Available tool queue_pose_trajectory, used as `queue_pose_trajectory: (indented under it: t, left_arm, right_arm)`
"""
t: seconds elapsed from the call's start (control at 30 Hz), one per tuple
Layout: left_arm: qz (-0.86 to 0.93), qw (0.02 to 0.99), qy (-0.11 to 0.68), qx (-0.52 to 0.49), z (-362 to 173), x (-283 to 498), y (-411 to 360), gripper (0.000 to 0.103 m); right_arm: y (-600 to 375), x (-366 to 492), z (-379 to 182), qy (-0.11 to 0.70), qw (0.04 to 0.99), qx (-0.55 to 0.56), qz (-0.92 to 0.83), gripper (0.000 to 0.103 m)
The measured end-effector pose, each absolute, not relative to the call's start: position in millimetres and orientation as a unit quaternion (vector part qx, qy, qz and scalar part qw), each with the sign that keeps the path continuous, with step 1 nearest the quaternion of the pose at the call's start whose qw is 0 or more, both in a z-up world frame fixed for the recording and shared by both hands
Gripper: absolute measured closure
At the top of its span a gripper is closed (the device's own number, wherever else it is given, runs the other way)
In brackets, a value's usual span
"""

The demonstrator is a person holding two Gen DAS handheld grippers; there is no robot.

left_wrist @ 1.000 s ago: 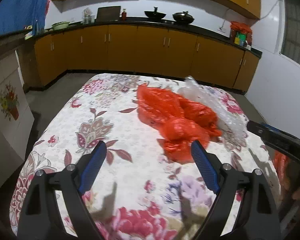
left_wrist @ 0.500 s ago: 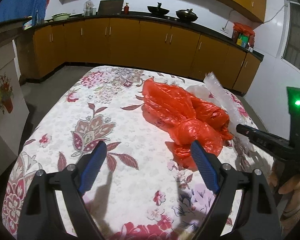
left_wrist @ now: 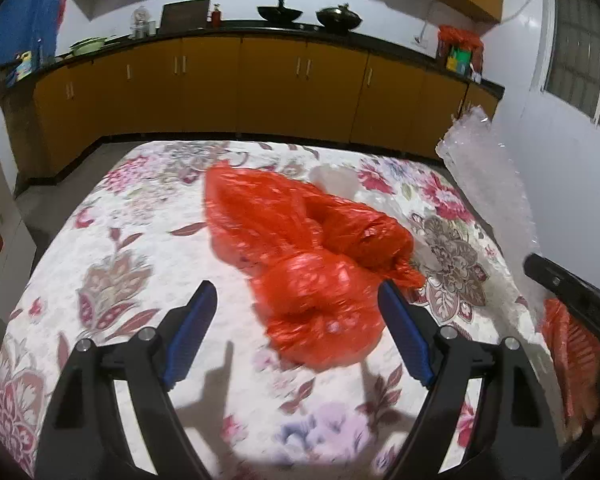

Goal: Collect trash
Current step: 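Grasp the bubble wrap with the right tool while the left tool grasps a red bag, then carry the red bag and bubble wrap to the basket and release them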

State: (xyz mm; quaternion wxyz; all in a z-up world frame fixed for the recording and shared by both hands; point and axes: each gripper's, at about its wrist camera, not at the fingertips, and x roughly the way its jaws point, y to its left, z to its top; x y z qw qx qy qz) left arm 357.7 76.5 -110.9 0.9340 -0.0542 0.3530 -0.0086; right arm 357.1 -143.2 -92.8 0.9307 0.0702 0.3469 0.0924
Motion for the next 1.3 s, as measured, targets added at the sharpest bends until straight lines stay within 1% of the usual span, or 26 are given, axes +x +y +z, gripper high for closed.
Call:
queue_pose_trajectory:
  t: [0.1,0.2,0.23,0.27,0.3,0.33,0.37,0.4,0.47,0.53,0.7,0.93,1.07,1.3]
  left_arm:
    - [-0.001,0.929,0.369,-0.038,-117,372,66,0.022]
    - [0.002,0.92,0.388,-0.049,-125,386,67,0.022]
    - [0.001,0.917,0.395,-0.053,-128,390,67,0.026]
    - [-0.001,0.914,0.403,-0.056,-132,393,68,0.039]
    - [-0.006,0.908,0.414,-0.062,-137,395,68,0.044]
    - [-0.008,0.904,0.422,-0.067,-141,396,70,0.053]
    - [-0.009,0.903,0.424,-0.07,-143,396,71,0.059]
    - [-0.012,0.902,0.425,-0.076,-144,394,73,0.061]
    - [-0.012,0.904,0.42,-0.081,-143,390,76,0.07]
    - [-0.01,0.905,0.418,-0.079,-142,386,78,0.073]
    - [-0.003,0.91,0.407,-0.073,-133,366,87,0.075]
    - [0.0,0.923,0.379,-0.065,-102,335,98,0.075]
    - [-0.015,0.93,0.364,-0.057,-81,322,89,0.075]
    - [-0.066,0.94,0.333,-0.031,-48,296,49,0.075]
  right_arm:
    - [-148,353,-95,0.352,0.928,0.077,0.092,0.091]
    - [-151,350,-98,0.356,0.927,0.077,0.092,0.091]
    - [-152,350,-99,0.358,0.926,0.078,0.092,0.091]
    - [-154,349,-100,0.359,0.925,0.079,0.091,0.091]
    - [-155,348,-100,0.36,0.925,0.081,0.091,0.091]
    - [-156,347,-101,0.36,0.925,0.082,0.09,0.091]
    - [-157,345,-101,0.36,0.925,0.082,0.09,0.091]
    - [-159,344,-101,0.36,0.925,0.083,0.09,0.091]
    - [-161,341,-100,0.358,0.925,0.085,0.088,0.091]
    - [-163,338,-99,0.356,0.926,0.087,0.088,0.091]
    - [-166,323,-89,0.343,0.931,0.083,0.088,0.091]
    - [-179,299,-72,0.324,0.939,0.086,0.082,0.091]
    - [-188,286,-60,0.311,0.943,0.093,0.074,0.091]
    - [-209,257,-40,0.288,0.951,0.103,0.052,0.091]
